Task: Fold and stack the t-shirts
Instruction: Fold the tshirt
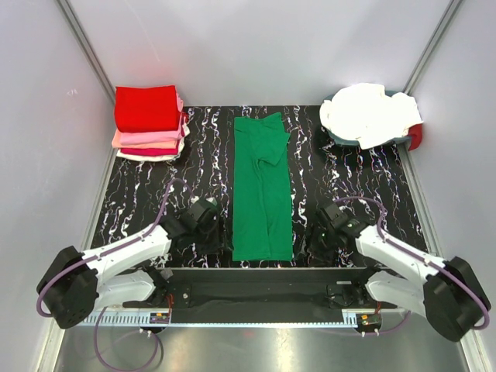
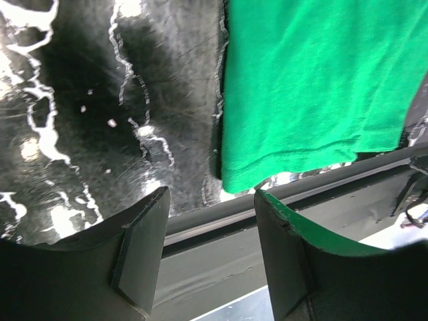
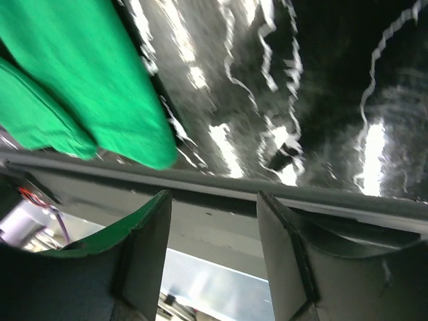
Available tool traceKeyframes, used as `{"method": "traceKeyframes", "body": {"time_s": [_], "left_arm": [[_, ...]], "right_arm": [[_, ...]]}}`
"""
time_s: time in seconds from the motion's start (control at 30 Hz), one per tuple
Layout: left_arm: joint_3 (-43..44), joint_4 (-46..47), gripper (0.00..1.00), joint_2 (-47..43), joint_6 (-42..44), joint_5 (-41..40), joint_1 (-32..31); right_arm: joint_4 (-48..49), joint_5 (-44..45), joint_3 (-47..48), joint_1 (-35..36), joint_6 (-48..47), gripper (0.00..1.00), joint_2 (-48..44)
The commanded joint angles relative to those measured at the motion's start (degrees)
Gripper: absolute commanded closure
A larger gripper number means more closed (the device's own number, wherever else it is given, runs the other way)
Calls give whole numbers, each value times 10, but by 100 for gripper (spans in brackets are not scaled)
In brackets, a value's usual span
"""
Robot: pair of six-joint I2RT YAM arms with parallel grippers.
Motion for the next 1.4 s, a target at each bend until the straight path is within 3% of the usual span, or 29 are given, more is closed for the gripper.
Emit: {"method": "traceKeyframes", "body": {"time_s": [0.0,0.43,0.67,0.7,0.77,0.83,1.13,1.37], "left_arm": [[-3,46,42,5,-17,8,-4],[-8,58,43,8,-40,-1,-10],[-22,76,43,15,-71,-3,-25],[-24,78,43,13,-74,-5,-26],[-29,79,43,12,-76,-6,-27],[-31,81,43,11,-78,-5,-28],[-25,69,44,1,-72,-14,-36],[-53,100,46,9,-104,-18,-60]], "right_arm": [[39,28,48,2,21,39,44],[30,27,148,29,-23,45,213],[-27,69,223,99,-30,67,302],[-43,74,232,110,-31,77,311],[-57,90,256,132,-35,85,338],[-74,95,266,134,-35,99,350],[-85,132,222,135,16,100,229],[-46,109,181,134,33,100,221]]}}
